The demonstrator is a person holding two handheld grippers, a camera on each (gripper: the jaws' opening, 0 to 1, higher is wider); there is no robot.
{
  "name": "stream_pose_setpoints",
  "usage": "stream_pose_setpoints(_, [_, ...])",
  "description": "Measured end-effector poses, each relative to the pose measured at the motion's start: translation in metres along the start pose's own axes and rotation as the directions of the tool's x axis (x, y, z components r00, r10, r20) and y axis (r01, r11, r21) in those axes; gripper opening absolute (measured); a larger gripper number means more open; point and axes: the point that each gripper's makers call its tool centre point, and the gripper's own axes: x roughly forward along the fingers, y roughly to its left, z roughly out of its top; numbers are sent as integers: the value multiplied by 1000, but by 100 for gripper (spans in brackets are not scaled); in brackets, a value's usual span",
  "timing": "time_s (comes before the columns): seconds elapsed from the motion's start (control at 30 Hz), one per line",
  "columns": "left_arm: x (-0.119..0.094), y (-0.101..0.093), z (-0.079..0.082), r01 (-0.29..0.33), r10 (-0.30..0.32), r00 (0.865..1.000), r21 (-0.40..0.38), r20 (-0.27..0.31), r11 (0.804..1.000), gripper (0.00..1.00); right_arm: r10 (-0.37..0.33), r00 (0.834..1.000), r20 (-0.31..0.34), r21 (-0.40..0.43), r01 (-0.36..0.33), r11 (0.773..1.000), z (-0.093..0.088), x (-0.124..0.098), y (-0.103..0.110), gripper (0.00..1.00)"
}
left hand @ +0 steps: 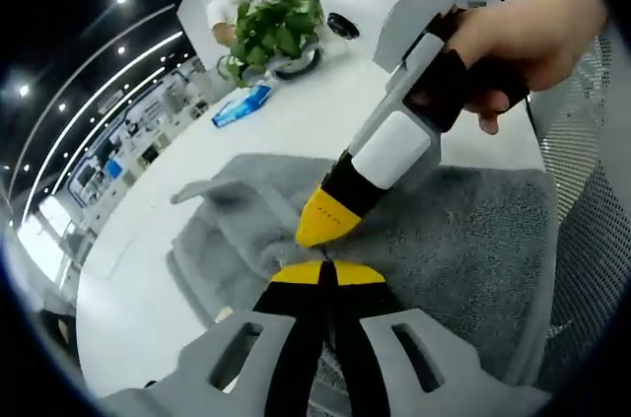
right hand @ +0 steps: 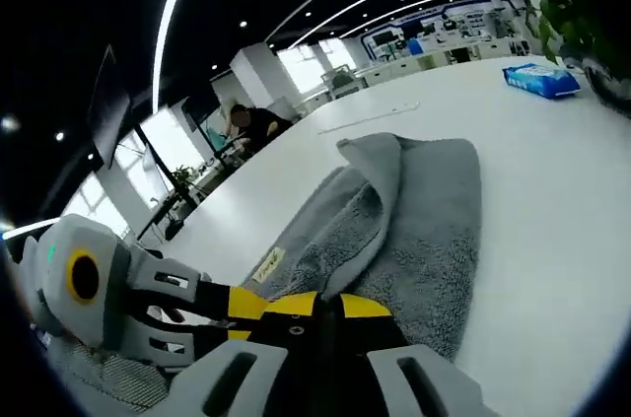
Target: Open the folded towel by lifting each exposed corner and separating the folded layers until the towel lies flat within the target outline without major curled edges
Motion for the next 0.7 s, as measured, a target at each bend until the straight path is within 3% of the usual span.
stream_pose_setpoints(0.07, [-3,-2,5,52,-48,999,-183,25,982,6,-4,1000,7,9,3,1000,1,0,0,0])
stream_pose_setpoints(0.1, [-8,2,10,85,-68,995,-284,70,955,9,-4,1000,9,9,4,1000,1,-1,0,0])
stream_pose_setpoints(0.17, [-13,25,7,19,7,997,-362,71,932,11,-1,1000,12,-1,1,1000,0,-1,0,0])
stream_pose_setpoints(0.23, [-21,56,-1,-77,121,990,-443,71,893,12,3,1000,12,0,-3,1000,0,-2,-1,0])
stream_pose_setpoints(0.27, [-24,70,-11,-123,168,985,-504,43,855,13,3,1000,12,1,-3,1000,0,-1,-1,0])
stream_pose_setpoints(0.33, [-29,87,-40,-225,230,971,-581,-67,782,16,4,1000,11,-8,-4,1000,0,-2,0,0])
stream_pose_setpoints(0.4, [-30,89,-55,-242,220,969,-609,-112,755,16,4,1000,11,-24,-4,1000,0,-2,0,0])
stream_pose_setpoints(0.43, [-27,81,-60,-211,177,977,-660,-119,721,16,4,1000,11,-31,-3,1000,-1,-2,0,0])
stream_pose_setpoints(0.5, [-23,71,-62,-171,125,985,-720,-118,672,15,4,1000,12,-39,-3,999,-1,-1,0,0])
stream_pose_setpoints(0.53, [-22,68,-62,-171,117,985,-719,-124,674,15,4,1000,12,-39,-4,999,-1,-2,0,0])
stream_pose_setpoints(0.67, [-19,66,-58,-182,137,983,-614,-121,768,15,6,1000,15,-41,-6,999,-1,-2,-1,0])
stream_pose_setpoints(0.7, [-19,65,-58,-184,138,983,-601,-122,778,14,6,1000,15,-42,-5,999,-1,-2,-1,0])
